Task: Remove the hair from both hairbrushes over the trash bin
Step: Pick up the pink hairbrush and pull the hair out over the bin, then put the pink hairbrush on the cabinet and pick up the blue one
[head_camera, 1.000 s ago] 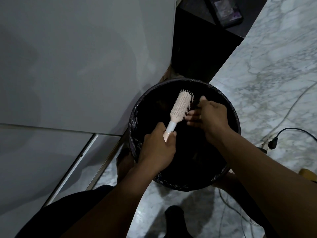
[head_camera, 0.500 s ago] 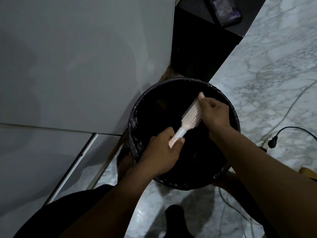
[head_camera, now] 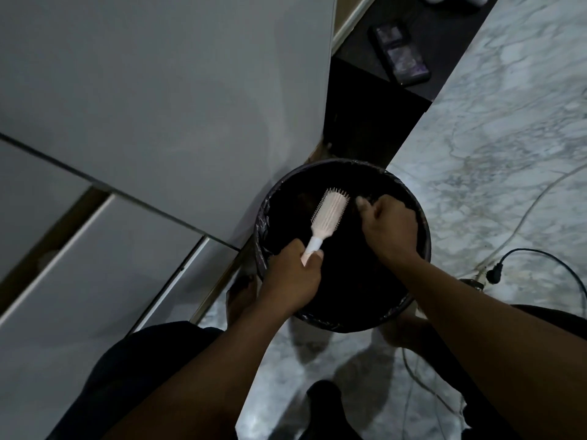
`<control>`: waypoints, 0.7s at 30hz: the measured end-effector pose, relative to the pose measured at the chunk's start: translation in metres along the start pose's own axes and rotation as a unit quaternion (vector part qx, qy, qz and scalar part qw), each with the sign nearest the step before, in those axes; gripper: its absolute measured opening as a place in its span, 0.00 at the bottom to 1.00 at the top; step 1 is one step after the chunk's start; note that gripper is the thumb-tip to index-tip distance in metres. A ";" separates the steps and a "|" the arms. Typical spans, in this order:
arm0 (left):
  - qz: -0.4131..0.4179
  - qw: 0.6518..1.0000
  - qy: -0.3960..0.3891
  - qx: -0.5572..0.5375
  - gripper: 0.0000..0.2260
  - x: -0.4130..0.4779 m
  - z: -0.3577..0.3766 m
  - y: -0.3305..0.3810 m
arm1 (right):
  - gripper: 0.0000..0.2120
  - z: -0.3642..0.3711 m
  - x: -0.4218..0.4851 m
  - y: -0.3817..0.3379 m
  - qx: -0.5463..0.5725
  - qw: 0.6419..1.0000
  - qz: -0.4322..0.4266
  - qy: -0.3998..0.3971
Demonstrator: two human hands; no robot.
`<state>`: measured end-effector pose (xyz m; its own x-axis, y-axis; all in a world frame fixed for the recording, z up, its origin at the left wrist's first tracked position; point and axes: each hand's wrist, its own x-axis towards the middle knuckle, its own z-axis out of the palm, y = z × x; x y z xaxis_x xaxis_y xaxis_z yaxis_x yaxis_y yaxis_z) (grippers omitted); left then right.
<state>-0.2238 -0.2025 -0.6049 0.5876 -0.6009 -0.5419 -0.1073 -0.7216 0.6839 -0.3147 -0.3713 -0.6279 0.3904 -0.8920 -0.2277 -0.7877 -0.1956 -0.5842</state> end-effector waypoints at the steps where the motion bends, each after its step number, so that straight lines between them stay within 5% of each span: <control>1: -0.003 1.000 0.015 0.012 0.14 -0.004 -0.003 0.002 | 0.10 -0.003 -0.004 -0.005 -0.010 0.998 -0.015 -0.062; 4: 0.002 0.998 0.041 0.048 0.14 -0.016 -0.014 0.014 | 0.28 -0.022 -0.008 -0.028 -0.139 0.965 -0.057 -0.214; 7: 0.009 0.994 0.061 0.089 0.14 -0.029 -0.030 0.033 | 0.31 -0.053 -0.010 -0.056 -0.186 0.946 -0.081 -0.253; 14: 0.037 0.979 0.134 0.151 0.20 -0.076 -0.085 0.107 | 0.25 -0.148 -0.038 -0.138 -0.174 0.938 -0.172 -0.244; 21: 0.117 0.954 0.216 0.170 0.22 -0.148 -0.146 0.179 | 0.21 -0.232 -0.079 -0.211 -0.123 0.949 -0.256 -0.136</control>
<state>-0.2123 -0.1925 -0.3310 0.7841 -0.6140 -0.0909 -0.4866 -0.6990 0.5240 -0.2900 -0.3537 -0.3059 0.8344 -0.5228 -0.1746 -0.5357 -0.6946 -0.4802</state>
